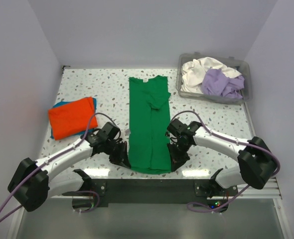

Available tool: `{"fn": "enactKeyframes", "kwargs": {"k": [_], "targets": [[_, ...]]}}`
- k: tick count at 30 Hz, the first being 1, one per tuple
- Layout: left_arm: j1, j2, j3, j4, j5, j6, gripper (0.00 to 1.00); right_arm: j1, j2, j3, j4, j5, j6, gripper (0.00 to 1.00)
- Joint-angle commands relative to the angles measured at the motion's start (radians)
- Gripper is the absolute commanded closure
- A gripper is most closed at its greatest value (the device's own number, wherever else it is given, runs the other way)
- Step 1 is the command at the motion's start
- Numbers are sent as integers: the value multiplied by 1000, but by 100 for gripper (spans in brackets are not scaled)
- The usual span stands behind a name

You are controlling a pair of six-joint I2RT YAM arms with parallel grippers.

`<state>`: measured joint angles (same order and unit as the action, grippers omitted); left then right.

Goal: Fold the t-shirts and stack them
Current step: Fold the tshirt

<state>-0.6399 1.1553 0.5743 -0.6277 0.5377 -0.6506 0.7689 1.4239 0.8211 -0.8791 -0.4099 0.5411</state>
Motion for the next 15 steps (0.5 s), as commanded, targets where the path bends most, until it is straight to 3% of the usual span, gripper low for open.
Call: {"fn": "enactKeyframes", "kwargs": {"k": [1, 9, 15], "targets": [[-4, -69, 35, -30, 1, -55, 100, 6, -74, 75, -90, 22, 69, 100], [29, 55, 222, -121, -123, 88, 100, 4, 10, 278, -192, 167, 54, 100], [121, 130, 308, -81, -108, 144, 100, -8, 133, 440, -212, 284, 30, 100]]}}
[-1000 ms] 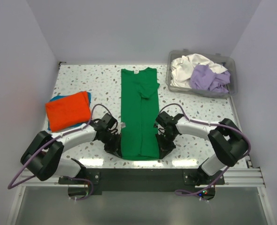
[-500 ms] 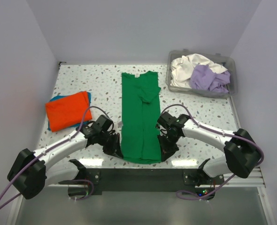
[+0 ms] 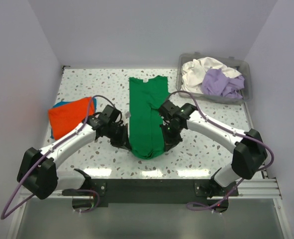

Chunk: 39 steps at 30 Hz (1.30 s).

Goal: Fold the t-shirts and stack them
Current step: Fold the tshirt

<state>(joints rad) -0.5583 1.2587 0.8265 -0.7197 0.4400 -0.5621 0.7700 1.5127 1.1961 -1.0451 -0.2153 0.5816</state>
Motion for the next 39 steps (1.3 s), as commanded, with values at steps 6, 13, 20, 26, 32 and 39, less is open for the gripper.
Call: {"fn": "enactKeyframes", "kwargs": {"k": [6, 13, 20, 26, 32, 39], "targets": [[87, 110, 126, 77, -27, 79, 100, -54, 141, 200, -35, 169, -31, 100], [106, 254, 246, 149, -126, 88, 100, -165, 241, 302, 13, 208, -60, 100], [141, 433, 370, 217, -118, 105, 100, -228, 421, 463, 63, 230, -100, 100], [182, 525, 459, 232, -136, 108, 100, -278, 558, 624, 74, 263, -131, 100], [208, 593, 526, 247, -132, 117, 100, -316, 685, 776, 43, 272, -161, 100], [236, 662, 562, 270, -101, 113, 100, -334, 736, 836, 31, 284, -175, 100]]}}
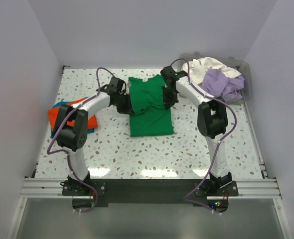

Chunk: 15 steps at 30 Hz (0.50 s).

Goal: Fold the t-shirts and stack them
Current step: Fold the tshirt

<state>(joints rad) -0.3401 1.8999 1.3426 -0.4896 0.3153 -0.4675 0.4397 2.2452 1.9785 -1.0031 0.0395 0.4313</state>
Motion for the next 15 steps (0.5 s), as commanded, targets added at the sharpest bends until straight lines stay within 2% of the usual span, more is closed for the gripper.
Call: {"fn": "enactKeyframes", "kwargs": {"k": [1, 7, 9, 11, 12, 15], "targets": [[19, 25, 49, 40, 27, 18, 100, -4, 8, 59, -14, 31, -26, 100], [35, 44, 58, 62, 34, 15, 100, -12, 33, 75, -11, 39, -31, 100], [44, 39, 61, 77, 34, 13, 73, -15, 56, 106, -12, 37, -35, 97], [52, 31, 76, 95, 30, 13, 53, -19, 73, 173, -40, 28, -39, 81], [55, 24, 85, 98, 28, 13, 50, -24, 89, 204, -54, 26, -40, 62], [59, -7, 118, 105, 15, 23, 43, -28, 82, 284, -91, 26, -45, 47]]}}
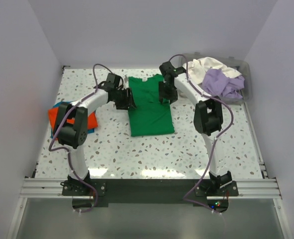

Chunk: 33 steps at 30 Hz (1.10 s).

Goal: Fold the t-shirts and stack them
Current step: Fold the tshirt

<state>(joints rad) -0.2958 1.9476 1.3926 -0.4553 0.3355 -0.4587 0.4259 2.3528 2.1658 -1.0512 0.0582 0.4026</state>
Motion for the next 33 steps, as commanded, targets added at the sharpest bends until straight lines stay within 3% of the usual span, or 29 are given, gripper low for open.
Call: {"fn": "enactKeyframes", "kwargs": {"k": [1, 7, 17, 26, 33], "targets": [[17, -64, 69, 76, -18, 15, 41, -13, -36, 104, -41, 3, -18, 41], [18, -156, -3, 90, -16, 25, 38, -19, -173, 13, 9, -34, -18, 36], [17, -295, -311, 170, 108, -3, 39, -18, -377, -420, 155, -126, 10, 35], [4, -351, -464, 178, 157, 9, 39, -18, -495, -727, 232, -162, 21, 40], [0, -371, -537, 188, 157, 8, 40, -18, -515, -817, 273, -190, 30, 48]]}}
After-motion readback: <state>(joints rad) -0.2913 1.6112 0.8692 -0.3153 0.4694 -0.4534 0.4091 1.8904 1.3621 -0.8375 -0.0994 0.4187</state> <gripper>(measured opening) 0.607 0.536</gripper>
